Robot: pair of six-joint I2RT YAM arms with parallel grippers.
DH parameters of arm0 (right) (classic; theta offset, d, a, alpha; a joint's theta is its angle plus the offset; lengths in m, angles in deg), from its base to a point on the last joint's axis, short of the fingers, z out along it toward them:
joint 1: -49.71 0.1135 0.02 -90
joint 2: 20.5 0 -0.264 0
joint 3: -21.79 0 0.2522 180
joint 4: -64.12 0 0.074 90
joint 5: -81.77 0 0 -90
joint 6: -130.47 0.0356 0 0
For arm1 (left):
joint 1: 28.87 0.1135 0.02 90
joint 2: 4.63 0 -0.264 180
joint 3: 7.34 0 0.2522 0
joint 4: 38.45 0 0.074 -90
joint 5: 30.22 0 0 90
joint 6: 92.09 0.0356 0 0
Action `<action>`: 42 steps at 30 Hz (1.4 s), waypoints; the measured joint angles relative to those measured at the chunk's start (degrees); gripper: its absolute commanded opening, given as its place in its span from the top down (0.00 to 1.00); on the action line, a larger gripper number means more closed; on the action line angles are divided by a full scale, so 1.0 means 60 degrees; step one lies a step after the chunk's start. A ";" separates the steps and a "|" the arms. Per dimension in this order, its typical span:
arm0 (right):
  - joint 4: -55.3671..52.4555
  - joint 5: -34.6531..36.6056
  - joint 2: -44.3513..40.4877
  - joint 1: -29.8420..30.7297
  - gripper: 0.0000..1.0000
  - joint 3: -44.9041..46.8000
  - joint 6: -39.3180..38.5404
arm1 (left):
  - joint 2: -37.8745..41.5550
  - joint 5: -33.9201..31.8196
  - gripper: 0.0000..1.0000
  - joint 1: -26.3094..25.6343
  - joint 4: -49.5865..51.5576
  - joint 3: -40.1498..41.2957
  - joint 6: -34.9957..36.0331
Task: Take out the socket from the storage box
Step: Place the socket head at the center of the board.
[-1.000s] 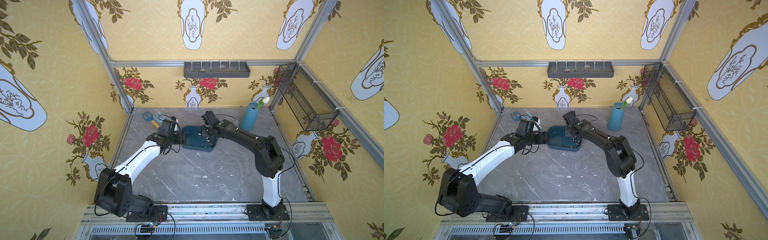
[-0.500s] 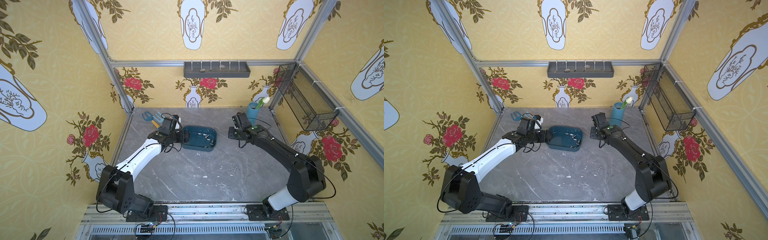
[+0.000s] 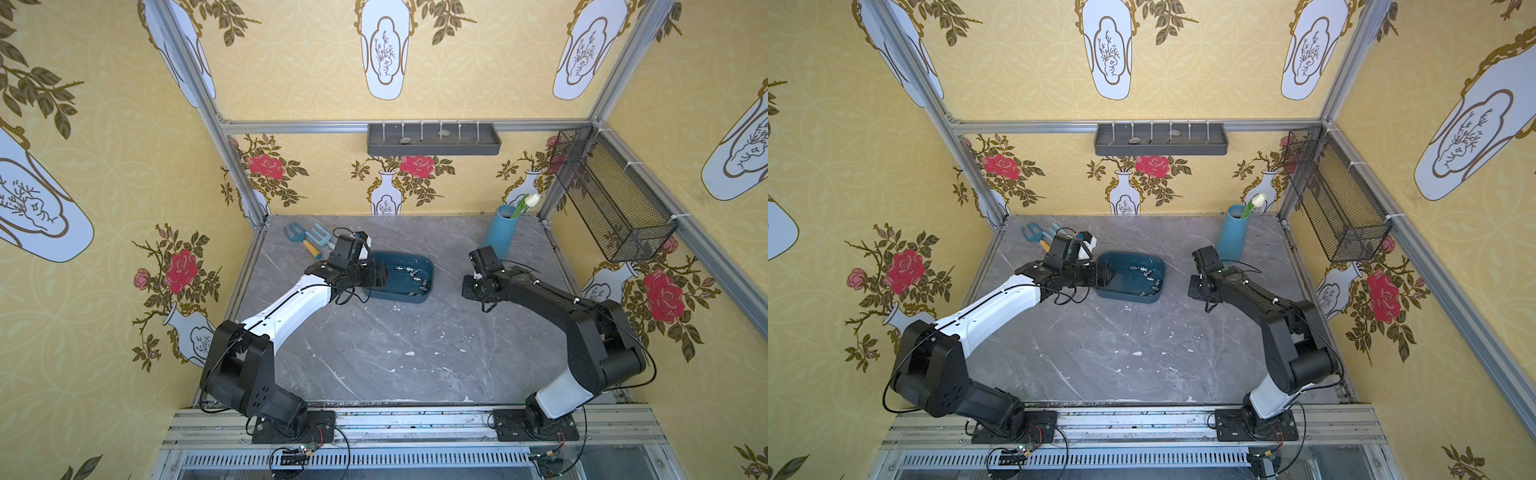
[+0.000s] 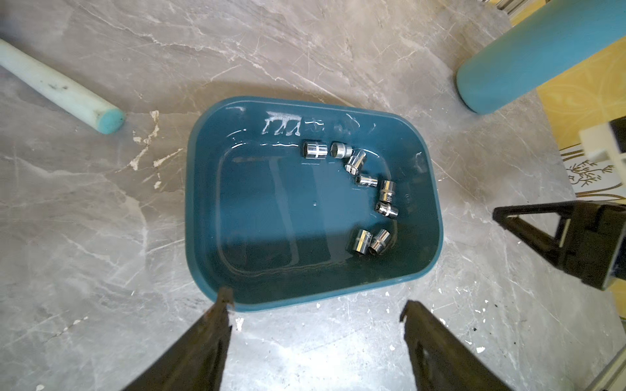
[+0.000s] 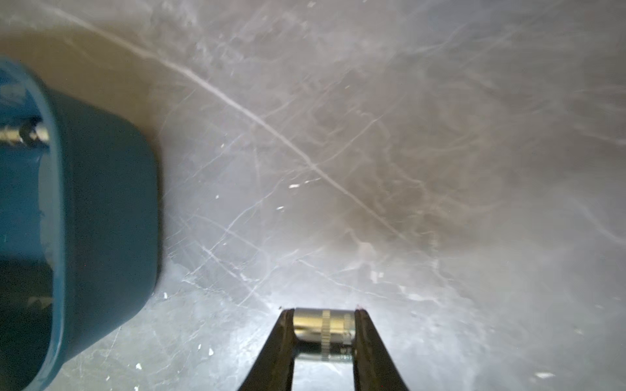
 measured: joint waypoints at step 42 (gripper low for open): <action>-0.0080 0.0408 0.0117 0.0215 0.38 -0.1096 0.0000 | -0.2492 0.0310 0.21 -0.0750 0.0528 -0.2455 0.1300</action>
